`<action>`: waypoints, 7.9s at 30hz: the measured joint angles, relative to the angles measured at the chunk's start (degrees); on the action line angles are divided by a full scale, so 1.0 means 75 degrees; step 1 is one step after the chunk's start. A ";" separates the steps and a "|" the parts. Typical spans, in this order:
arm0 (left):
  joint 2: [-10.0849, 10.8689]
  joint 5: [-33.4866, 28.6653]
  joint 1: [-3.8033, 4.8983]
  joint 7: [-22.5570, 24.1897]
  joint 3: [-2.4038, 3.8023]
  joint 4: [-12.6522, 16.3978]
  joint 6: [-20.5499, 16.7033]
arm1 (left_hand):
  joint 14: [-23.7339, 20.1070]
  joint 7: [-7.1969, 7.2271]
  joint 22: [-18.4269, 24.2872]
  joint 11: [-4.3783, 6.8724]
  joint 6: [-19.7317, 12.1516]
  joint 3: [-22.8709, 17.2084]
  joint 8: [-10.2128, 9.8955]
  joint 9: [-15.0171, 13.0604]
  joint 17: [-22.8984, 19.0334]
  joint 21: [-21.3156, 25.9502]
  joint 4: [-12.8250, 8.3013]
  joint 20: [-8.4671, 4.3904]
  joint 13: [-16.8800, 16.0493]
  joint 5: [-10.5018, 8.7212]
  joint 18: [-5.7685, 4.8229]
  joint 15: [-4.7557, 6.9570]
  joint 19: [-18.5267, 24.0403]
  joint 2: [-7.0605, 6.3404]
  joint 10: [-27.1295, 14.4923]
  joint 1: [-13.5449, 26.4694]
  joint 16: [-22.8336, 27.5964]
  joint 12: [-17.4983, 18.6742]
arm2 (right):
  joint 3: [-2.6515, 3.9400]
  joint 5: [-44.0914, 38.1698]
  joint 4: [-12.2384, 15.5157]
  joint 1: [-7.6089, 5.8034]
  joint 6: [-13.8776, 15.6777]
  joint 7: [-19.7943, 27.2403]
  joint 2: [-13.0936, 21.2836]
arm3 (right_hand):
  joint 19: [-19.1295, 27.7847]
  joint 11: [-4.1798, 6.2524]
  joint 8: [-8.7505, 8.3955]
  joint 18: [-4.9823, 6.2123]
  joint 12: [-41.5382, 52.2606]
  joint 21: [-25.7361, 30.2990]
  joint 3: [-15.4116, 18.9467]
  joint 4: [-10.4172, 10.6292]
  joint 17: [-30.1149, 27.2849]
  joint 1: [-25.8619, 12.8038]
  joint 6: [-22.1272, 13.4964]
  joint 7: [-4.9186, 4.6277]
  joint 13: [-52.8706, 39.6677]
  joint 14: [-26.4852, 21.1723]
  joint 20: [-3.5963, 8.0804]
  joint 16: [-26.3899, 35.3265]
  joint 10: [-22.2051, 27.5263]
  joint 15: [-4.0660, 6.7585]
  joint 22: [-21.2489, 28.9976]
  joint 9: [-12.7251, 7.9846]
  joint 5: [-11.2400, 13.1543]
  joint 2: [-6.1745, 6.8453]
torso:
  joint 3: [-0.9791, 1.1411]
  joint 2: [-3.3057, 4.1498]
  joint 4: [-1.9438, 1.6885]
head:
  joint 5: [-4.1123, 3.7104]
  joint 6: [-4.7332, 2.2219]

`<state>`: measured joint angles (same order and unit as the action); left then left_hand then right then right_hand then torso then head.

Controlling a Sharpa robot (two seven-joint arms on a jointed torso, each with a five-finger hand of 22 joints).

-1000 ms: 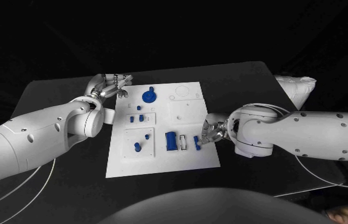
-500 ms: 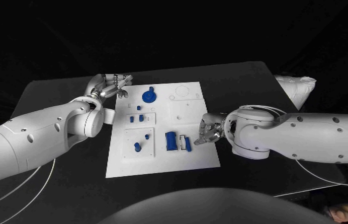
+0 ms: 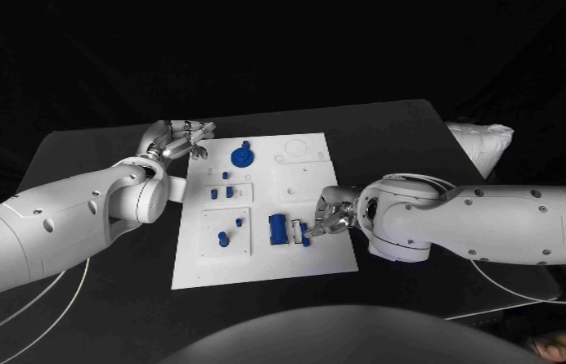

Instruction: Assemble the parts on the task board

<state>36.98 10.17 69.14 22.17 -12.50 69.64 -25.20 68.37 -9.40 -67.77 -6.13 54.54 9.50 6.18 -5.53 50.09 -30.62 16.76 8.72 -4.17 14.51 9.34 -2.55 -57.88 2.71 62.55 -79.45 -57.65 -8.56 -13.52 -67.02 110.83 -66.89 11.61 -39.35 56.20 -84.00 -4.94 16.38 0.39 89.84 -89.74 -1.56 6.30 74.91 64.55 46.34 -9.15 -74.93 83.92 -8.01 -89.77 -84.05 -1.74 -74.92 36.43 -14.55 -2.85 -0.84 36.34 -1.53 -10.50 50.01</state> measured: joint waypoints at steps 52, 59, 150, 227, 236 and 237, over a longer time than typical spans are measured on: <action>0.0014 0.0000 -0.0001 -0.0021 0.0000 0.0002 0.0025 | 0.0000 0.0000 -0.0003 0.0000 0.0000 -0.0003 0.0000 -0.0004 0.0001 0.0000 -0.0003 0.0000 0.0000 0.0000 0.0000 0.0000 0.0000 0.0000 0.0000 0.0000 0.0000 0.0000 | 0.0035 -0.0148 -0.0218 0.0095 -0.0188 -0.0046 -0.0415 | 0.0000 0.0013 0.1495 0.0000 0.0000 0.0000 -0.0534 -0.1003 -0.0001 0.0659 -0.1892 0.0065 0.0000 0.0029 0.0001 0.0000 0.0012 0.0030 -0.0003 0.1588 0.0139 0.0294 | 0.0004 0.0001 -0.0001 | 0.0014 0.0000; 0.0014 0.0000 -0.0001 -0.0025 0.0000 0.0000 0.0025 | 0.0000 0.0000 -0.0002 0.0000 0.0000 -0.0004 0.0000 -0.0004 0.0001 0.0000 -0.0003 0.0000 0.0000 0.0000 0.0000 0.0000 0.0000 0.0000 0.0000 0.0000 0.0000 0.0000 | 0.0036 -0.0233 -0.0205 0.0099 -0.0230 -0.0031 -0.0389 | -0.0001 0.0052 0.1492 0.0000 0.0000 0.0000 -0.0657 -0.1126 0.0002 0.0787 -0.1993 0.0087 0.0000 0.0001 0.0060 0.0000 -0.0006 0.0058 -0.0003 0.1588 0.0076 0.0282 | 0.0004 -0.0001 0.0001 | 0.0007 0.0000; -0.0011 0.0000 -0.0009 -0.0051 0.0000 -0.0025 0.0064 | 0.0000 0.0000 -0.0008 0.0000 0.0000 0.0040 0.0000 0.0000 0.0002 0.0030 -0.0001 0.0027 0.0000 0.0000 0.0001 0.0000 -0.0027 0.0030 0.0000 0.0030 -0.0001 0.0000 | 0.0051 -0.2316 -0.0241 0.0126 -0.0708 0.0043 -0.0401 | 0.0000 -0.0100 -0.0089 0.0000 0.0000 0.0000 -0.1542 -0.0762 -0.0001 0.0071 0.0373 0.0013 0.0000 0.0031 -0.0051 0.0000 0.0008 -0.0081 -0.0004 -0.1418 -0.0227 0.0493 | -0.0001 -0.0001 -0.0001 | -0.0027 0.0000; -0.0009 0.0001 -0.0016 -0.0065 -0.0001 -0.0026 0.0125 | -0.0028 0.0026 -0.0018 0.0028 -0.0027 0.0040 0.0000 -0.0006 -0.0015 0.0030 -0.0001 0.0027 0.0000 0.0000 0.0001 0.0028 -0.0027 0.0060 -0.0028 0.0000 -0.0001 0.0000 | 0.0067 -0.3035 -0.0279 0.0150 -0.1284 0.0060 -0.0473 | -0.0001 0.0036 -0.1158 0.0000 0.0000 0.0000 -0.2589 -0.1241 0.0001 0.0339 0.1158 0.0064 0.0000 0.0014 0.0033 0.0000 0.0006 0.0017 0.0002 0.0650 -0.2149 0.0514 | 0.0001 0.0001 0.0000 | -0.0007 0.0000; 0.0000 0.0001 -0.0017 -0.0067 -0.0001 -0.0023 0.0126 | -0.0028 0.0026 -0.0017 0.0027 -0.0027 0.0040 -0.0001 -0.0005 -0.0014 0.0030 -0.0001 0.0027 0.0000 0.0000 0.0001 0.0028 -0.0027 0.0060 -0.0028 0.0000 -0.0001 0.0000 | 0.0053 -0.2680 -0.0139 0.0164 -0.0837 0.0067 -0.0237 | -0.0001 0.0036 -0.1176 0.0000 0.0000 0.0000 -0.2621 -0.1273 0.0001 0.0398 0.1219 0.0066 0.0000 0.0014 0.0033 0.0000 0.0006 0.0017 -0.0004 -0.1009 -0.2098 0.0534 | 0.0004 0.0002 0.0001 | 0.0001 0.0000; 0.0001 0.0001 -0.0017 -0.0067 -0.0001 -0.0023 0.0127 | -0.0028 0.0027 -0.0017 0.0028 -0.0027 0.0040 0.0000 -0.0005 -0.0014 0.0029 -0.0001 0.0027 0.0000 0.0000 0.0001 0.0028 -0.0027 0.0060 -0.0028 0.0000 -0.0001 0.0000 | 0.0053 -0.2633 -0.0124 0.0164 -0.0793 0.0067 -0.0213 | -0.0001 0.0036 -0.1175 0.0000 0.0000 0.0000 -0.2621 -0.1273 0.0001 0.0398 0.1232 0.0056 0.0000 0.0013 0.0033 0.0000 0.0006 0.0017 -0.0004 -0.1394 -0.2077 0.0534 | 0.0004 0.0002 0.0001 | 0.0001 0.0000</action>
<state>36.98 10.17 69.02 21.67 -12.50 69.47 -24.25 68.16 -9.20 -67.90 -5.93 54.34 9.80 6.17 -5.57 49.99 -30.40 16.75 8.92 -4.17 14.51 9.35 -2.34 -58.08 3.16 62.34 -79.45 -57.66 -8.56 -13.13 -86.77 109.90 -65.66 5.66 -38.85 54.61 -84.01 -4.66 7.57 0.39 89.84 -89.74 -21.22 -3.25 74.92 67.53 55.58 -8.73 -74.93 84.02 -7.77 -89.77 -84.01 -1.61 -74.95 25.97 -30.12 1.16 -0.81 36.35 -1.52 -10.49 50.01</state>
